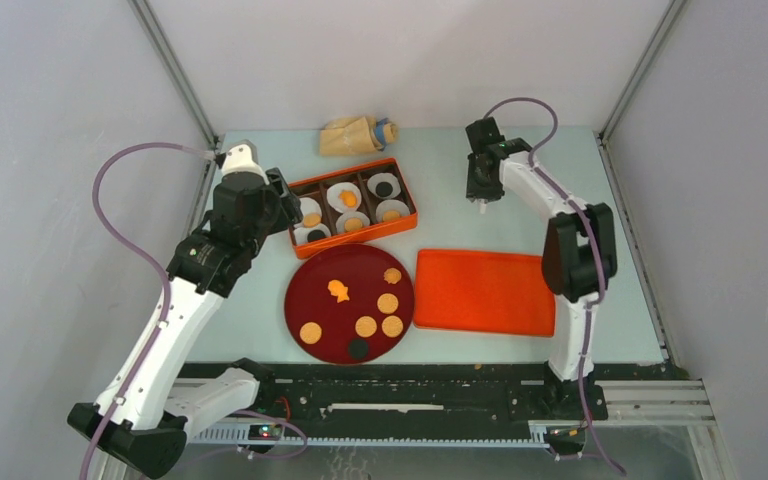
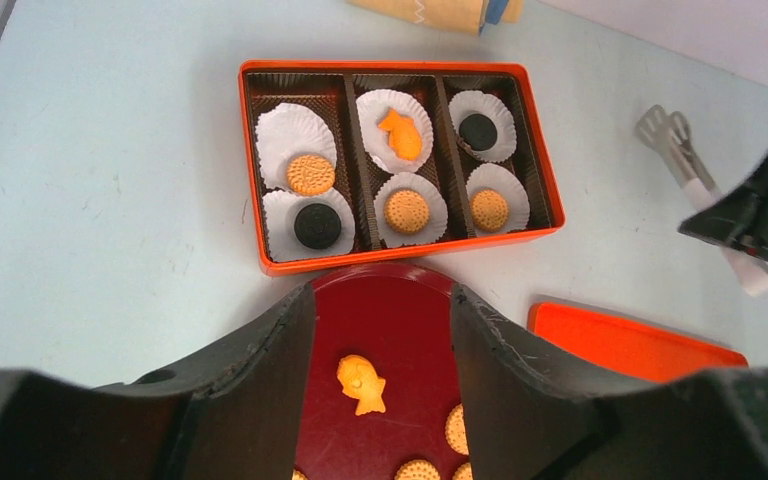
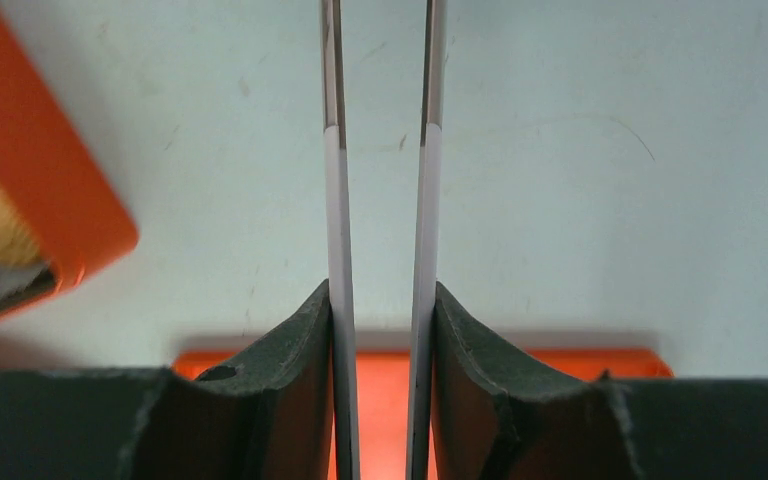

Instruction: Pack the cookies

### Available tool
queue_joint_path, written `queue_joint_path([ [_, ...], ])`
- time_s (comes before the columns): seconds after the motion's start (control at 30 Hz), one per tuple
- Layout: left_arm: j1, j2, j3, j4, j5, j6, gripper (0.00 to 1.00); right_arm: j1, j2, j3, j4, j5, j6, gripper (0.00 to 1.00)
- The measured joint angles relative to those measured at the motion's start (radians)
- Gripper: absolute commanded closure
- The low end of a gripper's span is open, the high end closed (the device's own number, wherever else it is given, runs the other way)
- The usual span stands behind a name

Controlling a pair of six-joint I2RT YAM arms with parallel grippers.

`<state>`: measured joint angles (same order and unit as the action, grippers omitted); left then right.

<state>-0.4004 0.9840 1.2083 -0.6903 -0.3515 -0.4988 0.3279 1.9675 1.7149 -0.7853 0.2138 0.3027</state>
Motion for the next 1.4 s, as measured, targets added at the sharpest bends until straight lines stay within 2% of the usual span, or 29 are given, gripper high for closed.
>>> queue_joint_path([
  [0.17,0.000,0.011,0.000,0.000,-0.003,0.000,0.42,-0.039,0.200,0.102,-0.015,-0.050,-0.001,0.80],
  [0.37,0.000,0.051,0.000,0.001,0.000,0.000,0.41,-0.094,0.307,0.135,-0.063,-0.156,0.005,0.68],
  [0.5,0.000,0.071,0.000,0.001,0.012,0.000,0.41,-0.129,0.350,0.235,-0.088,-0.172,0.006,0.51],
  [0.73,0.000,0.070,0.000,0.009,0.025,0.000,0.35,-0.149,0.357,0.304,-0.121,-0.154,0.005,0.40],
  [0.83,0.000,0.070,0.000,0.015,0.047,0.000,0.34,-0.148,0.340,0.282,-0.094,-0.143,-0.001,0.36],
  [1.1,0.000,0.069,0.000,0.022,0.083,0.000,0.33,-0.146,0.278,0.177,-0.061,-0.124,0.000,0.37],
  [1.2,0.000,0.065,0.000,0.023,0.086,-0.001,0.33,-0.126,0.194,0.068,-0.028,-0.088,-0.002,0.38],
  [1.3,0.000,0.059,0.000,0.024,0.086,-0.001,0.33,-0.070,0.054,-0.036,-0.029,-0.058,-0.003,0.39],
  [1.4,0.000,0.058,0.000,0.027,0.095,-0.004,0.33,0.063,-0.055,-0.087,-0.015,-0.058,0.000,0.39],
])
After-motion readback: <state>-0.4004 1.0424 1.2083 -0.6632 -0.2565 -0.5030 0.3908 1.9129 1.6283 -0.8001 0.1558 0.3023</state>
